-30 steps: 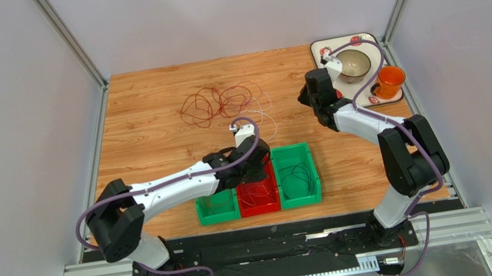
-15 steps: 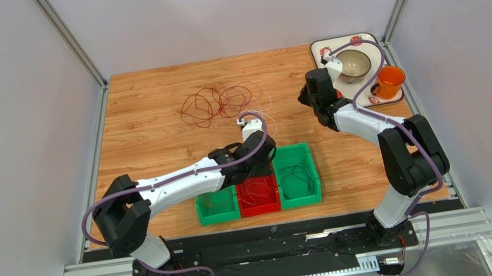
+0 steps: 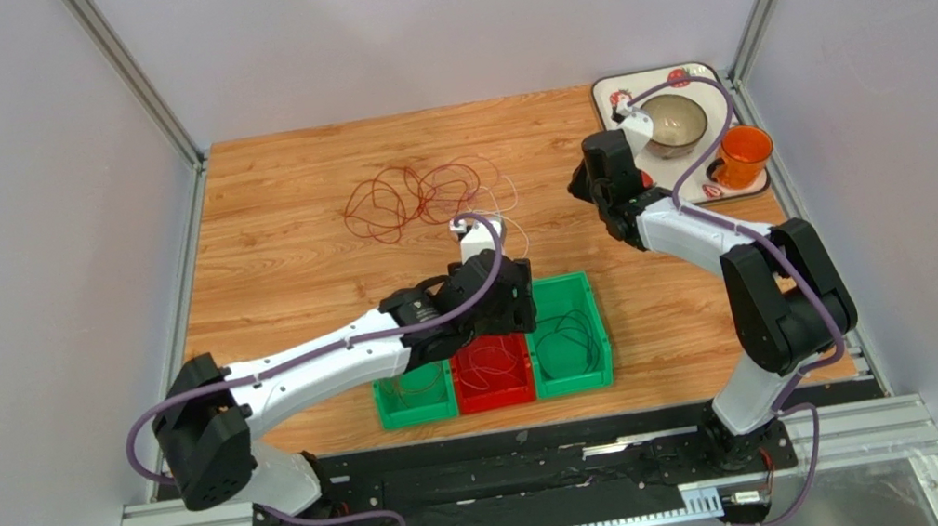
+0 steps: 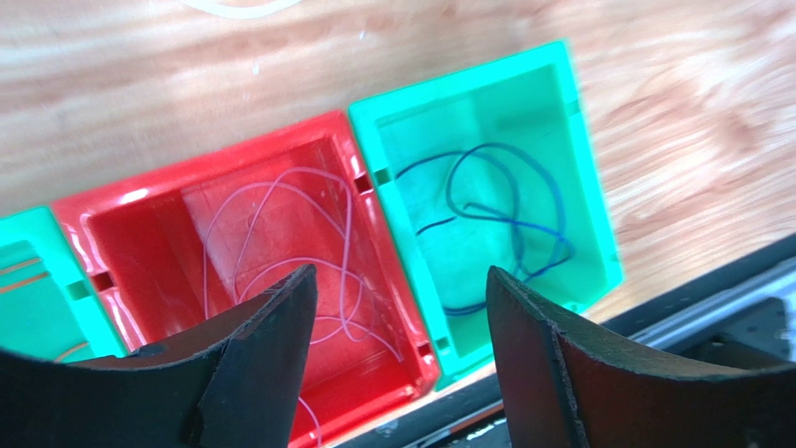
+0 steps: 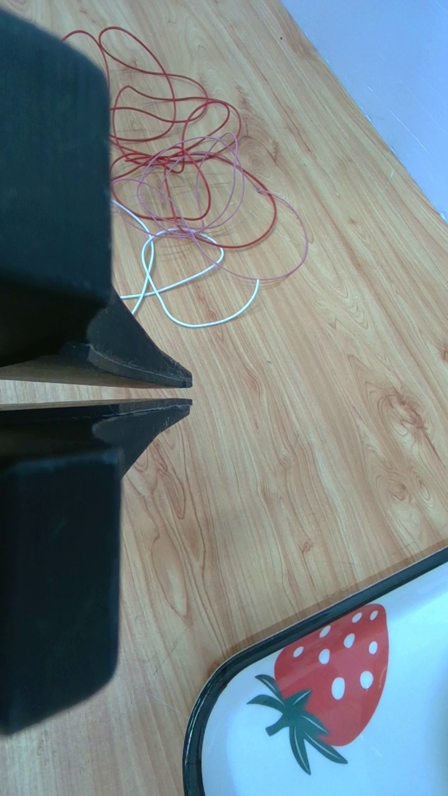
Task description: Untangle the cables
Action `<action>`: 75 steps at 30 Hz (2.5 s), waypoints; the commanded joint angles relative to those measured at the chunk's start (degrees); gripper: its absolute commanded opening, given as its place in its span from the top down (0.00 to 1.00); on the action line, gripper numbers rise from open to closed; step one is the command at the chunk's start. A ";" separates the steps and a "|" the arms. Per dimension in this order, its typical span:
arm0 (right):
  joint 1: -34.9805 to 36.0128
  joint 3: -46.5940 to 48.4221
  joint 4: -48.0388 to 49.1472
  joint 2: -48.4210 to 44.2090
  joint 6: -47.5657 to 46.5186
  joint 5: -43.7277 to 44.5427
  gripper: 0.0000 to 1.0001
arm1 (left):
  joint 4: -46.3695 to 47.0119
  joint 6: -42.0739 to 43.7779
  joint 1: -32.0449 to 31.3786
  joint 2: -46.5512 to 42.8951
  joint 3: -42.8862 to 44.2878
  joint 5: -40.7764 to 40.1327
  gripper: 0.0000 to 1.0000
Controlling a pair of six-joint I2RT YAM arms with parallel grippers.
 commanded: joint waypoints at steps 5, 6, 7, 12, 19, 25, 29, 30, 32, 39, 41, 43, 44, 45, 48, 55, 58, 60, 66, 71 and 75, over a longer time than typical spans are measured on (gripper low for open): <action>-0.11 0.72 0.70 -0.67 0.45 -0.26 0.88 | -3.69 8.60 -0.23 -6.72 7.76 -7.40 0.11; -0.28 0.54 0.88 -0.67 0.45 -0.43 0.88 | -4.38 9.23 0.64 -7.07 8.03 -8.72 0.11; -0.28 0.10 1.14 -0.76 0.45 -0.61 0.88 | -4.82 9.58 1.43 -7.16 8.38 -8.73 0.11; 0.24 -0.16 2.90 -0.59 -0.60 -3.51 0.87 | -2.20 13.27 8.10 -7.34 8.65 -5.22 0.12; 3.31 2.82 1.41 1.34 -4.55 -2.20 0.81 | 4.30 16.18 19.53 0.83 12.51 1.46 0.15; 5.52 6.86 0.44 3.89 -8.25 -2.28 0.65 | 7.74 19.08 28.15 16.46 23.65 7.96 0.17; 6.39 10.20 -1.48 6.52 -9.74 -2.90 0.61 | 4.41 20.74 34.30 31.57 41.98 17.96 0.22; 6.66 10.90 -2.28 7.14 -10.09 -2.64 0.61 | 3.53 21.36 34.83 36.56 45.18 19.03 0.23; 6.83 12.58 -3.60 8.11 -10.27 -1.85 0.61 | 0.38 22.94 35.63 40.81 53.94 18.53 0.23; 6.92 15.22 -5.89 9.96 -9.48 -0.79 0.61 | -4.75 21.98 38.53 51.64 68.50 19.22 0.26; 6.92 15.74 -5.80 10.57 -9.22 -0.44 0.62 | -3.69 21.89 38.71 51.90 67.36 21.66 0.26; 6.84 16.27 -5.89 11.10 -9.04 -0.61 0.62 | -4.30 21.19 38.71 52.87 67.27 22.99 0.29; 6.92 16.53 -7.63 11.45 -8.96 -0.70 0.62 | -4.91 20.84 38.71 53.22 67.27 23.78 0.30; 6.92 17.06 -7.91 11.63 -8.87 -0.70 0.62 | -5.35 20.49 38.71 53.48 67.18 23.97 0.30; 6.92 17.85 -8.96 12.42 -8.69 -0.52 0.63 | -5.62 19.52 38.71 53.22 65.17 24.23 0.31; 6.83 17.41 -8.53 12.51 -8.87 -2.63 0.64 | -6.24 18.82 38.71 53.31 63.05 24.85 0.31; 6.84 17.50 -8.88 12.77 -8.78 -2.90 0.64 | -6.32 19.34 38.71 53.40 62.61 24.41 0.31; 6.92 17.59 -8.70 12.77 -8.78 -3.60 0.65 | -6.41 20.22 38.71 54.01 63.05 24.84 0.30; 6.92 18.20 -8.70 13.47 -9.13 -5.09 0.66 | -8.87 21.72 38.79 55.24 65.60 24.24 0.28; 6.92 18.82 -8.62 14.18 -9.31 -7.38 0.67 | -9.84 21.54 38.79 55.51 65.60 22.65 0.29; 6.92 18.82 -8.62 14.18 -9.48 -7.47 0.67 | -9.75 21.89 38.79 54.54 65.16 20.98 0.29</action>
